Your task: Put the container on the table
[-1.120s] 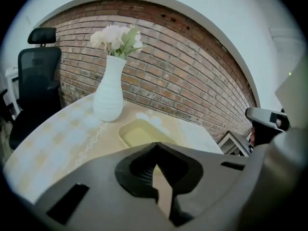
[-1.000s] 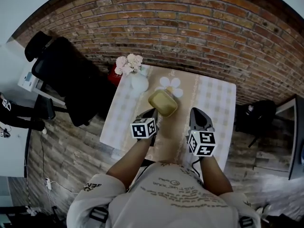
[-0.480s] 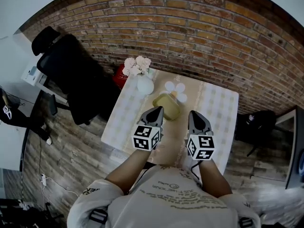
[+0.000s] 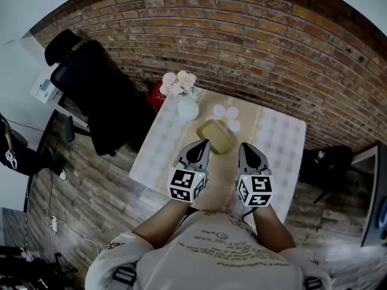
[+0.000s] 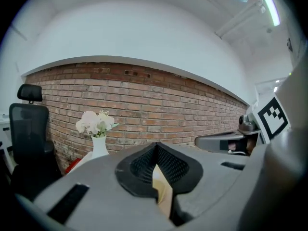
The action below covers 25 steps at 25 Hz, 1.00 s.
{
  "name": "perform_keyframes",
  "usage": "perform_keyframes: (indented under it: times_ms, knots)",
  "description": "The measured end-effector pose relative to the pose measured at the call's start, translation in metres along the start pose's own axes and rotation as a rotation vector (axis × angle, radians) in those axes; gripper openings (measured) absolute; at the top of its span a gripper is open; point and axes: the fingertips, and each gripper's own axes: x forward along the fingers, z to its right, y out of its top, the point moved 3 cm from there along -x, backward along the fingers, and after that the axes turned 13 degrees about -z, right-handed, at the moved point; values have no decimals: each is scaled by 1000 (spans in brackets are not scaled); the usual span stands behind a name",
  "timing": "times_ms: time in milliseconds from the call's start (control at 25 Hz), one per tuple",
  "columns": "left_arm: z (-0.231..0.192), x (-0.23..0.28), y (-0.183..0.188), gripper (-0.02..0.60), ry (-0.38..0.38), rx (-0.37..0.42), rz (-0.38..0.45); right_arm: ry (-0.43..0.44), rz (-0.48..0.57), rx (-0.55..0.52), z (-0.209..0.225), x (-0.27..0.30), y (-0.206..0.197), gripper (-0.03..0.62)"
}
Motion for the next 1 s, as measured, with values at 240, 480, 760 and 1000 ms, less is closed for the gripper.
perform_keyframes:
  times_ms: [240,480,760,1000]
  knots:
    - [0,3,-4,5,7,-7,-10,15,-16,1,1,3,-5,2]
    - [-2,4,-7,5,12,-21,-22,32,-21,0,0,7,-8,3]
    - [-11,6,-11,5,21,-50,-34,60,-31,2,-6,15,-11,3]
    - [-15,9,-11,5,25,-53,-31,63,-35,11,-4,22,-13,3]
